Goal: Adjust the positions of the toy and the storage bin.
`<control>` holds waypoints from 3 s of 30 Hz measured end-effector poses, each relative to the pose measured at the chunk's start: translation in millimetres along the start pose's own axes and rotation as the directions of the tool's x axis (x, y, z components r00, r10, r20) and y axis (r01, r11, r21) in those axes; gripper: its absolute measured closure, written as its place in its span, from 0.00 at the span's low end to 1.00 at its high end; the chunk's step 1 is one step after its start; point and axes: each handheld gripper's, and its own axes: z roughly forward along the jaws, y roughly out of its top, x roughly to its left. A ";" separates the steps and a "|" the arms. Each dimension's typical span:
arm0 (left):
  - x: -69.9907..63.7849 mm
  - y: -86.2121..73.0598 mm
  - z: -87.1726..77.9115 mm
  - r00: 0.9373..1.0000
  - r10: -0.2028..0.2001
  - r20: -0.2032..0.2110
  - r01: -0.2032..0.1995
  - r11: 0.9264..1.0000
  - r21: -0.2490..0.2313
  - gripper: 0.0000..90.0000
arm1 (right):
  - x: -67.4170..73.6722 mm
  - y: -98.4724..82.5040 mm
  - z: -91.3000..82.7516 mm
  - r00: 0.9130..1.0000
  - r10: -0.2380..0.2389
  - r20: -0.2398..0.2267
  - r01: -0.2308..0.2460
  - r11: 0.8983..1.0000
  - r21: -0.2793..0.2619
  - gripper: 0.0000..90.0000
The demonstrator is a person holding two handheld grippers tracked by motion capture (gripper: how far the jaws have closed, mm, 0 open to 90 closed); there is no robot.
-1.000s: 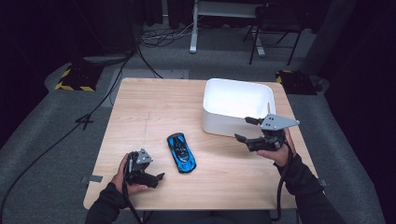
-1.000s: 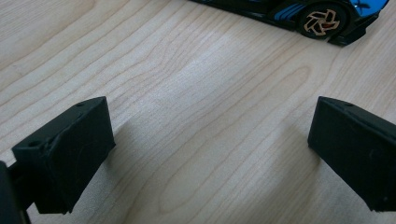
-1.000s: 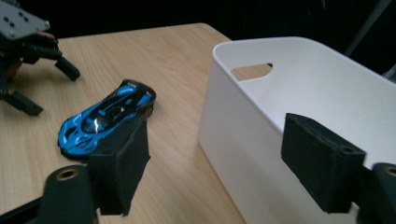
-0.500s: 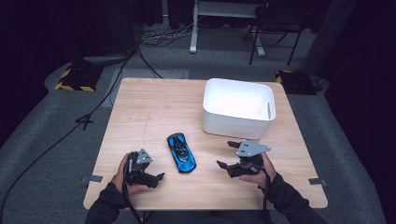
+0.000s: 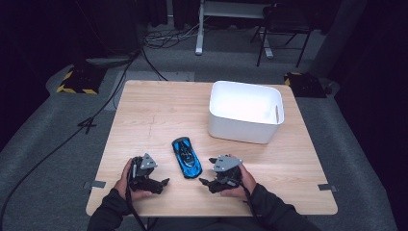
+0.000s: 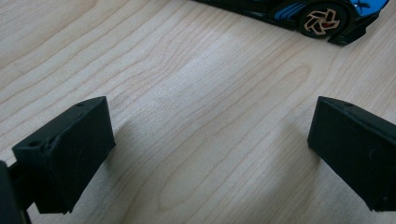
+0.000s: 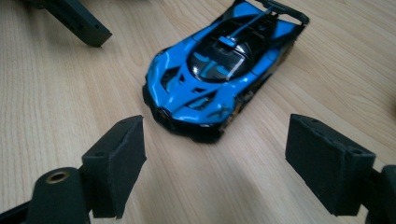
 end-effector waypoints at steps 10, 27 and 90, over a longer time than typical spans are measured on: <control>0.1 0.1 -0.2 1.000 0.001 -0.001 -0.001 1.000 0.001 0.01 | 14.7 11.5 25.1 0.998 0.044 0.034 -0.044 0.999 0.001 0.23; -0.2 -0.2 -0.1 1.000 0.001 -0.004 -0.001 1.000 0.000 0.01 | 15.7 26.2 49.5 0.991 0.102 0.089 -0.107 0.993 0.055 0.15; -0.4 -0.3 -0.1 1.000 -0.001 -0.006 0.001 1.000 -0.003 0.01 | -13.3 9.0 27.3 0.998 0.060 0.025 -0.061 0.997 0.056 0.18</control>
